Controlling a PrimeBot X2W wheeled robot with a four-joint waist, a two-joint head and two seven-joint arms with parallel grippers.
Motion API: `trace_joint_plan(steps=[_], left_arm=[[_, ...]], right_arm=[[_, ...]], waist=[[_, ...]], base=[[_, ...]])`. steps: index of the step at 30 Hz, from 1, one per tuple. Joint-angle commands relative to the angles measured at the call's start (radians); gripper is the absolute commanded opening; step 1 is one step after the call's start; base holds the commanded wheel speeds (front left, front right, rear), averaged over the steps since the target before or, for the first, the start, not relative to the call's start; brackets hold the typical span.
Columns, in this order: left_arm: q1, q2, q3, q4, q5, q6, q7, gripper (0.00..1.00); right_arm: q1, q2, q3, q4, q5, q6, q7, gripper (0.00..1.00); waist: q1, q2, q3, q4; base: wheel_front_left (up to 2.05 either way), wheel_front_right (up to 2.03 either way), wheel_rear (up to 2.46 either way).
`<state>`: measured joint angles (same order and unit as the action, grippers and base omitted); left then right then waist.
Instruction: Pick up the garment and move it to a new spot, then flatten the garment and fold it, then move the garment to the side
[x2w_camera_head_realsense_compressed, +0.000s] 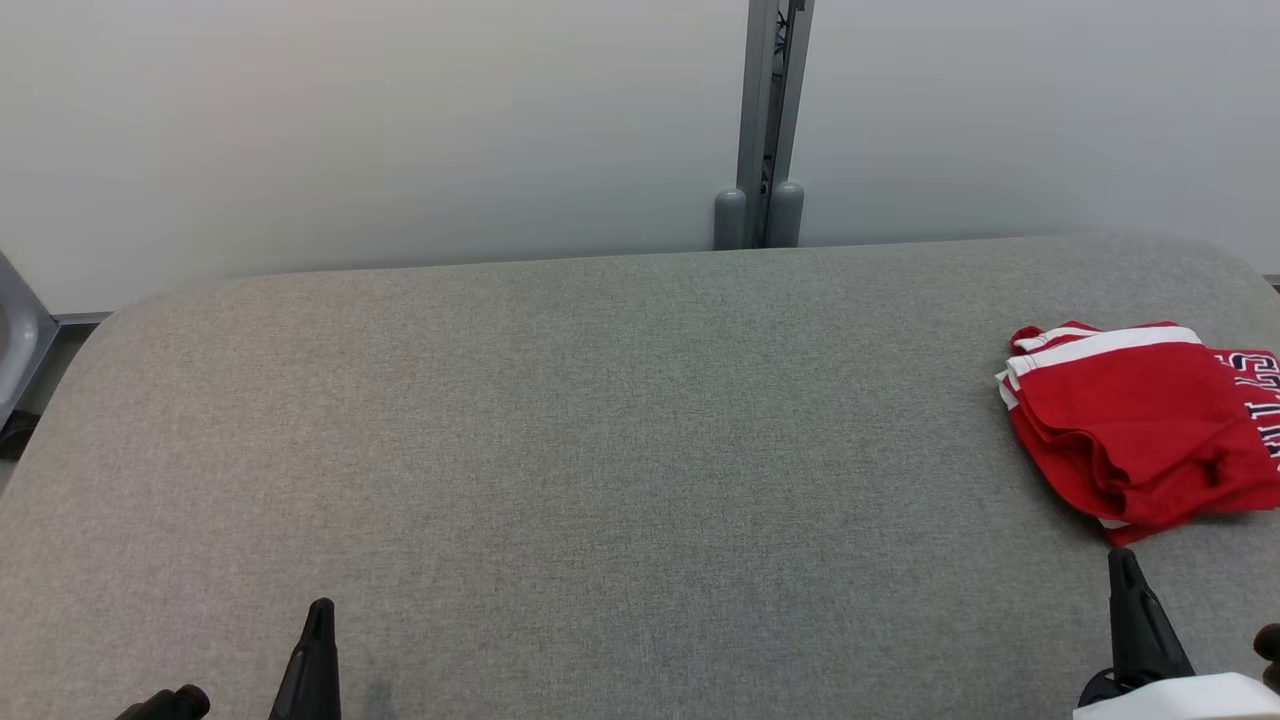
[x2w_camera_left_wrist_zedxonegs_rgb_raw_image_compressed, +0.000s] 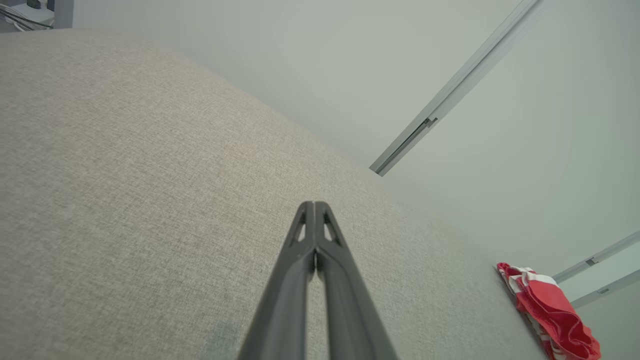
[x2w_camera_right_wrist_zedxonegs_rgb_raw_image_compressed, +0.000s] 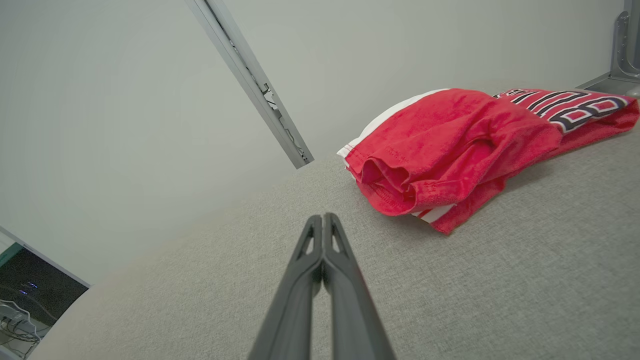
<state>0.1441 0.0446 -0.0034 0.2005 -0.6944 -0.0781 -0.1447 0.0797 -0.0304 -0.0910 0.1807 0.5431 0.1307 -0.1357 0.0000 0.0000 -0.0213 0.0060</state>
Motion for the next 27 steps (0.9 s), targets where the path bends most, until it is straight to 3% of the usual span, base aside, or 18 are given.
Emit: trace_joint_plan(steps=[1,27], left_arm=[[-0.036,0.008,0.009,-0.011,-0.040,-0.005,0.007,0.00],[-0.116,0.012,0.042,0.008,-0.352,-0.022,0.092,0.00]], right_arm=[[-0.030,-0.011,-0.005,-0.009,0.045,0.000,0.010,0.00],[-0.088,-0.016,-0.012,0.016,0.403,0.000,0.095,0.00]], waist=[[0.0000,0.0000,0.000,0.000],[0.0000,0.0000,0.007,-0.002]], base=[[0.00,0.00,0.00],[0.00,0.00,0.00]])
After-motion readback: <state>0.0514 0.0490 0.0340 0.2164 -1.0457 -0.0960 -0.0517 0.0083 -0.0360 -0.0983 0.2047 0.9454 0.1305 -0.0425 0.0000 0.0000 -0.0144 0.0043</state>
